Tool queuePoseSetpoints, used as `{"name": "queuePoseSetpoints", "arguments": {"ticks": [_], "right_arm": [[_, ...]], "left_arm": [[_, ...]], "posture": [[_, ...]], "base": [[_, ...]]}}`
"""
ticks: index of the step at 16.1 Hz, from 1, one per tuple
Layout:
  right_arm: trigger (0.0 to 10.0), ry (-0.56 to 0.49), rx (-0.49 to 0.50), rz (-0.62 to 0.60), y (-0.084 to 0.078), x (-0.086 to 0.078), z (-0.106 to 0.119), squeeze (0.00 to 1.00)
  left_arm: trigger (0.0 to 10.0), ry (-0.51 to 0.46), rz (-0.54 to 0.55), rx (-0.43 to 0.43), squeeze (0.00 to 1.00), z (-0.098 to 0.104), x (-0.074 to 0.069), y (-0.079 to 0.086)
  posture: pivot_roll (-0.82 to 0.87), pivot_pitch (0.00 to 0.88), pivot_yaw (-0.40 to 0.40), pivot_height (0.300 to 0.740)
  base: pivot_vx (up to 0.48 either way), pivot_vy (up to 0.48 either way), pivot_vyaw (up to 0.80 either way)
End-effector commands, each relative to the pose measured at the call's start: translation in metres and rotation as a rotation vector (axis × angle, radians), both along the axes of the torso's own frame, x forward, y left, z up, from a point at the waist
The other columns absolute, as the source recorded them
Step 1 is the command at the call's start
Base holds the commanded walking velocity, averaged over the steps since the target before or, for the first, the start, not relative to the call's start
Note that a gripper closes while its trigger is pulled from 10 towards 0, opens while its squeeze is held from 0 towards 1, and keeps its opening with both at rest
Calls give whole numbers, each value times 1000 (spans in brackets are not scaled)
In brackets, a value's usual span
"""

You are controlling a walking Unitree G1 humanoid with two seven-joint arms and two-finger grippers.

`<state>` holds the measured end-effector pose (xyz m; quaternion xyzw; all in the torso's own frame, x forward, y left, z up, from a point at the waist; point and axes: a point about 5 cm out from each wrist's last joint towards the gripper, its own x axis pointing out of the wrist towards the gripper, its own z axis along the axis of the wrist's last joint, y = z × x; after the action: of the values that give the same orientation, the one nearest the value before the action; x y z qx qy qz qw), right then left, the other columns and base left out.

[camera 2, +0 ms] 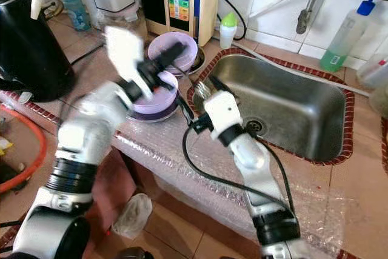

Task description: Kitchen organization

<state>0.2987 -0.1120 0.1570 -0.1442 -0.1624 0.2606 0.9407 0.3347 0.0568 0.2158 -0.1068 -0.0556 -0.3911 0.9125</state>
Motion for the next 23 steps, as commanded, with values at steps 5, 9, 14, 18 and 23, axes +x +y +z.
{"name": "queuePoseSetpoints", "arguments": {"ticks": [5,9,14,18,23], "right_arm": [[0,67,-64,21,5,17,-6,0],[0,112,-6,8,2,32,1,0],[0,175,15,-20,-12,49,9,0],[0,232,24,-16,-16,49,2,0],[0,258,-3,-27,-24,53,0,0]], "left_arm": [[0,-30,-93,86,0,-9,-6,-16],[0,-34,-97,110,0,-17,-8,-15],[0,-51,-81,121,0,-17,-5,-11],[0,-56,-79,122,0,-18,-6,-9],[0,-63,-85,133,0,-18,-5,-10]], "posture": [[-70,0,68,740],[-68,0,61,740],[-67,1,56,740],[-67,0,56,740],[-68,0,59,740]], "base": [[0,0,0],[0,0,0],[0,0,0],[0,0,0],[0,0,0]]}}
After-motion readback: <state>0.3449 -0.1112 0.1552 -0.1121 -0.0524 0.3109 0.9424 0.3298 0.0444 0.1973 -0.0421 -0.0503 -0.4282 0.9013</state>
